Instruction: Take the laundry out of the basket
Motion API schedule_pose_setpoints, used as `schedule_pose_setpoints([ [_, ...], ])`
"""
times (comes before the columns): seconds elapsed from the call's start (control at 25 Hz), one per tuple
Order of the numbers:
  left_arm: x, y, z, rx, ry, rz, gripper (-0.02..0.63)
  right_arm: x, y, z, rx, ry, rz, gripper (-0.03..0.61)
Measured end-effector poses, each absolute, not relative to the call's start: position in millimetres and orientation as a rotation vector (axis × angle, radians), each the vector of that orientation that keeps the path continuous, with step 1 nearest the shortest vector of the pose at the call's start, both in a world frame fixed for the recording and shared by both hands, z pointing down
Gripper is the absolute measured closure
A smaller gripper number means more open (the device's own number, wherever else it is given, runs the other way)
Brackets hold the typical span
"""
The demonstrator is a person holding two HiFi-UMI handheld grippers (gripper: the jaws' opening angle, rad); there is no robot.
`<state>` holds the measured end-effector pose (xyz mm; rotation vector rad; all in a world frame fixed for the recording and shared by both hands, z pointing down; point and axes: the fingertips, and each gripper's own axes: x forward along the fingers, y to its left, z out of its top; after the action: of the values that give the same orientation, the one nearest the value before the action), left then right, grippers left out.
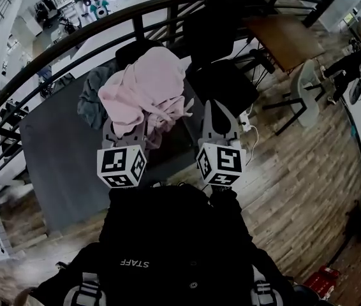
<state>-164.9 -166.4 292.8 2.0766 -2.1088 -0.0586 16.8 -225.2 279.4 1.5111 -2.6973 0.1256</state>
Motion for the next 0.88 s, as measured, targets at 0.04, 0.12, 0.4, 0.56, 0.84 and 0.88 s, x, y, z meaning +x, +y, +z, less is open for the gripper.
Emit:
schedule_pose_setpoints([
  [0.04,-167,-165,286,2.081,-2.129,-0.074,0.422,15,-224,273,1.512,-2.712,0.104,0.563],
  [0.12,-169,-164,273,2.089,-2.176,-0.092,0.422,11,-223,263,1.505,-2.743,0.071,0.563],
  [0.4,-165,-166,246,2.133,-2.266,-0.114,0.422,5,-222,238,1.498,-2.813,-0.042,0.563],
  [0.56,-166,-166,237,2.153,-2.305,-0.117,0.422,1,-219,231,1.491,-2.845,-0.084,0.563],
  [0.84,-163,-167,226,2.159,-2.357,-0.126,0.422,1,-215,222,1.485,-2.883,-0.123,0.563],
  [0.88,-162,-167,225,2.161,-2.358,-0.129,0.422,1,-215,221,1.486,-2.887,-0.125,0.563],
])
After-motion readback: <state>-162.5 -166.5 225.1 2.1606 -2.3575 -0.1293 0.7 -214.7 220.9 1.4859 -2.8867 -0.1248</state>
